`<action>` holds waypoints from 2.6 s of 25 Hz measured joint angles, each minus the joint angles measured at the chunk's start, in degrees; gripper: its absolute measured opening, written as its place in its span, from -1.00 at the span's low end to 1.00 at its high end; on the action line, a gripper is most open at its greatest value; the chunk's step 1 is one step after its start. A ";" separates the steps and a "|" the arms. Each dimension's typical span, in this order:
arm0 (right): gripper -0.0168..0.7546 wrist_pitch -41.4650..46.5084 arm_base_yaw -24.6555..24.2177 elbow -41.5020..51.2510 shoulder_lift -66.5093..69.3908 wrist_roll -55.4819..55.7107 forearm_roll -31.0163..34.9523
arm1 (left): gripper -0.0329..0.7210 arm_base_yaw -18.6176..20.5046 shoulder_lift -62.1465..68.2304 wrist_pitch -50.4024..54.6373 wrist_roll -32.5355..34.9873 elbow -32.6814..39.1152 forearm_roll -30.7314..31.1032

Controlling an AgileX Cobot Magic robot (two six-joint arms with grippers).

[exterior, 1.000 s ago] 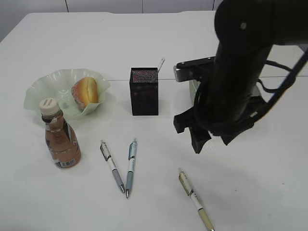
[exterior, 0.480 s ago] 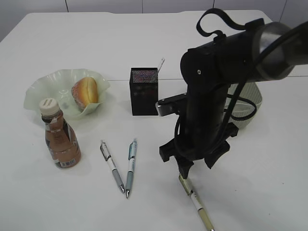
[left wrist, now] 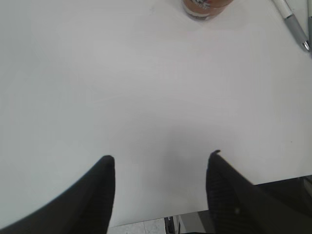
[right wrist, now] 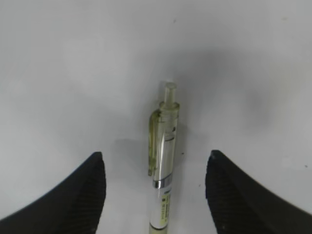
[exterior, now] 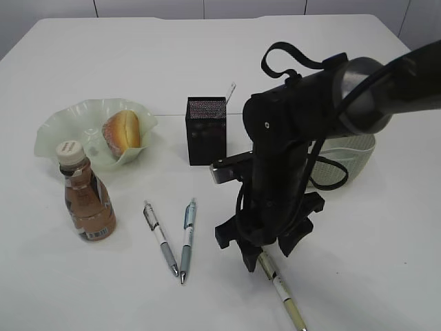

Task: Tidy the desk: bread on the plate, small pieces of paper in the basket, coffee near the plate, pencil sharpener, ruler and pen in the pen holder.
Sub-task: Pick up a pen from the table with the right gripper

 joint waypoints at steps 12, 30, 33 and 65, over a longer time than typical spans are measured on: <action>0.27 -1.54 0.00 -0.13 3.25 -0.08 0.83 | 0.24 0.00 0.00 -0.11 0.00 0.00 0.00; 0.27 -2.79 0.00 -0.13 3.73 -0.08 1.63 | 0.24 0.00 0.00 -0.57 0.00 0.00 0.00; 0.26 -2.79 0.00 -0.13 3.86 -0.08 1.63 | 0.24 0.00 0.00 -0.65 0.00 0.00 0.00; -0.68 -2.48 -0.80 -5.47 -2.13 -3.61 3.05 | 0.24 0.00 0.00 -1.12 0.00 0.00 1.21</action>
